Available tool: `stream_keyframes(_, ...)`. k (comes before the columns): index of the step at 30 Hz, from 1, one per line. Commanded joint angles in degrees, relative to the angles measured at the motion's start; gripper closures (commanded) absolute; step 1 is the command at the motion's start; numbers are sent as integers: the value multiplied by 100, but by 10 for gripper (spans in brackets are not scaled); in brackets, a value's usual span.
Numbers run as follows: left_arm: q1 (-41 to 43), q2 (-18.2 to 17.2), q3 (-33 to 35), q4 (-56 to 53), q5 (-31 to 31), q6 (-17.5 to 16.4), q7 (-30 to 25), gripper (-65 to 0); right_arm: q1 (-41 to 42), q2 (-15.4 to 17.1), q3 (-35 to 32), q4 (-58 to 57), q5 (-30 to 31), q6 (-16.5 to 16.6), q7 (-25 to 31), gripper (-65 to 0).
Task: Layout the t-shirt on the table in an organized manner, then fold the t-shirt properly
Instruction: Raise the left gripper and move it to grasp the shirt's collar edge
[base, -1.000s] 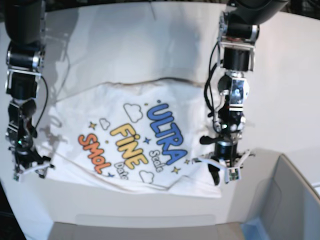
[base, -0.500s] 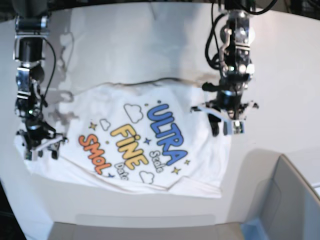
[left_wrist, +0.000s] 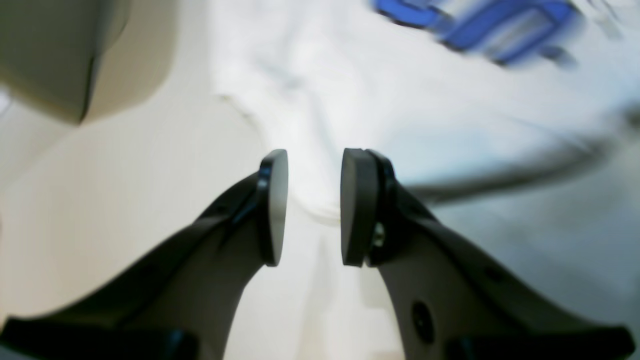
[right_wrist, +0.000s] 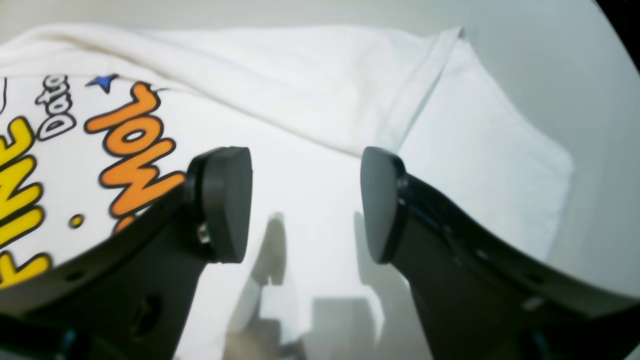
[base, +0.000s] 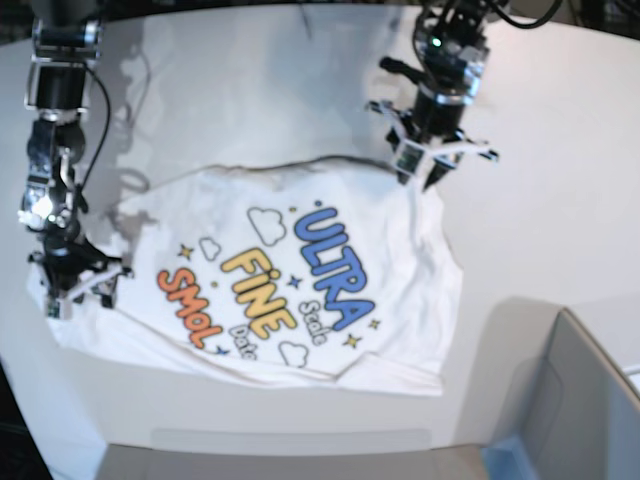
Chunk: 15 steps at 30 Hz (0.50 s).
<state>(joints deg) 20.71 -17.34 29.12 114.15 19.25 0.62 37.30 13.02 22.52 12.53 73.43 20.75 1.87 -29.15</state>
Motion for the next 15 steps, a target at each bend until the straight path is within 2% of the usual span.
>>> stream_keyframes(1, 87, -11, 204, 106, 497, 92, -130, -193, 127, 82, 26, 117, 30, 29, 132, -344)
stream_keyframes(4, 158, -2, 758, 80, 1552, 303, -112, -194, 21, 64, 17, 117, 30, 29, 132, -344)
stream_keyframes(7, 140, -11, 1162, -70, 2185, 320, -60, -209, -49, 55, 8, 117, 57, 29, 132, -344)
stream_keyframes(10, 96, -11, 1215, -404, 2344, 338, -60, -232, -128, 55, 17, 125, 57, 29, 132, -344)
stream_keyframes(15, -343, -2, 1224, -1274, 2651, 329, -60, -232, -242, 82, 26, 196, 65, 29, 132, -344)
